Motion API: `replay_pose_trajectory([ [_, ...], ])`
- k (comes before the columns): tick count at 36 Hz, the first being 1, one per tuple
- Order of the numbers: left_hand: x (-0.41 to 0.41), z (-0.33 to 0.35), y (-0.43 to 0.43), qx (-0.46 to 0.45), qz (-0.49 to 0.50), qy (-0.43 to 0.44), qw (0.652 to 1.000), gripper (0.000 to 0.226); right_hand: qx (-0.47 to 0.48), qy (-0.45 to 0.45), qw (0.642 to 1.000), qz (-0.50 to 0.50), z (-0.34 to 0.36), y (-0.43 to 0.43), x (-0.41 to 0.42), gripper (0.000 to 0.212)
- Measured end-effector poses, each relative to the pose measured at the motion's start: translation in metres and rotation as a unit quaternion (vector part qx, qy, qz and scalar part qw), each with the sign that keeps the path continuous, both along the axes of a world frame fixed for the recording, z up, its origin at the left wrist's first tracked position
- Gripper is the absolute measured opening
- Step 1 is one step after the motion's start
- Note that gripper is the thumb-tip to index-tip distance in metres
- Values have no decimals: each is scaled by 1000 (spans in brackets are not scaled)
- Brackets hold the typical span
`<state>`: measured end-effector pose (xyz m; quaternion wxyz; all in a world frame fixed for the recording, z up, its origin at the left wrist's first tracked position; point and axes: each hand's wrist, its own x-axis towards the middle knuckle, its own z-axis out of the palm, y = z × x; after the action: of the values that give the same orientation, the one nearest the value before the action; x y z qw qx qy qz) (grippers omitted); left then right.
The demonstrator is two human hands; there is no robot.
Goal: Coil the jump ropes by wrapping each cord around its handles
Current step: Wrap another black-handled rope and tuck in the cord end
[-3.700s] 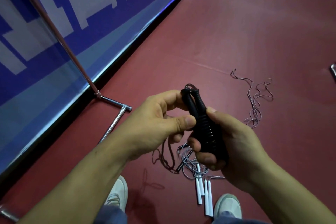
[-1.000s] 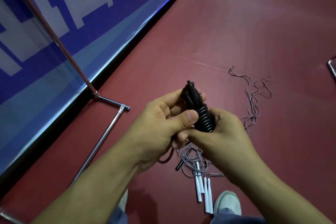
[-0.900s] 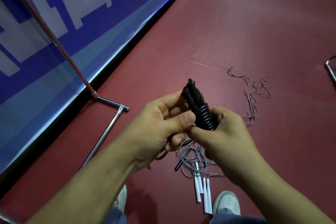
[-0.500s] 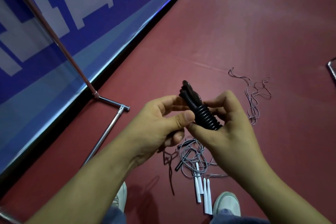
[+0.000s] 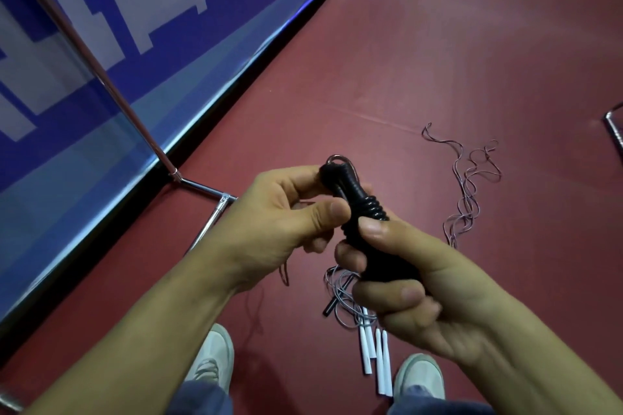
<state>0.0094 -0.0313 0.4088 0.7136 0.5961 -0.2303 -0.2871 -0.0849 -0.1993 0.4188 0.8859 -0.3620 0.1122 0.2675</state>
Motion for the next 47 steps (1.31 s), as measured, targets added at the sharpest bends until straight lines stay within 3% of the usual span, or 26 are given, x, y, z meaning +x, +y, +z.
replay_pose_trajectory([
  [2, -2, -1, -1, 3, -1, -14, 1000, 38, 31, -9, 999, 12, -4, -1, -1, 50],
  [4, -5, -3, -2, 5, 19, -14, 1000, 33, 3, -10, 1000, -1, -4, 0, -2, 56],
  [8, -6, -6, -2, 22, 80, -19, 996, 11, -184, -18, 982, -35, 2, 5, 2, 50],
  [11, -7, -11, -5, 84, 130, -66, 986, 14, -408, -76, 907, -72, -3, 12, 4, 36],
  [15, -8, -11, -11, 109, 149, -65, 981, 14, -553, -99, 825, -67, -11, 25, 2, 33],
  [18, -9, -9, -8, 97, 102, -44, 989, 12, -607, -127, 778, -100, -13, 30, 3, 22],
  [19, -9, -7, -6, 78, 85, -24, 993, 14, -585, -135, 794, -101, -13, 30, 4, 19],
  [22, -8, -2, -1, 48, 39, -5, 998, 29, -425, -98, 897, -69, -4, 26, 7, 15],
  [24, -4, 1, 4, 57, 8, -25, 998, 30, -351, -73, 933, -40, 1, 21, 7, 8],
  [27, 2, 4, 9, 73, -17, -39, 996, 27, -241, -27, 970, 10, 5, 16, 5, 18],
  [31, 5, 4, 12, 50, -31, -3, 998, 28, -74, 16, 994, 72, 5, 8, 2, 22],
  [35, 0, 5, 9, 12, -58, 22, 998, 34, 86, 7, 984, 154, -5, 1, 3, 20],
  [38, -6, 5, 2, 11, -37, 5, 999, 26, 121, 15, 979, 164, -9, -1, 5, 19],
  [40, -6, 3, 0, 21, -1, 2, 1000, 16, 32, 16, 990, 136, -5, 3, 6, 21],
  [42, -4, 0, 1, 47, 48, -5, 998, 6, -146, 3, 987, 61, -4, 9, 9, 30],
  [44, -1, -4, 0, 97, 93, -26, 991, 5, -310, -16, 950, -27, -8, 13, 11, 31],
  [47, -3, -9, -7, 165, 136, -74, 974, 7, -513, -72, 853, -58, -14, 24, 11, 33],
])
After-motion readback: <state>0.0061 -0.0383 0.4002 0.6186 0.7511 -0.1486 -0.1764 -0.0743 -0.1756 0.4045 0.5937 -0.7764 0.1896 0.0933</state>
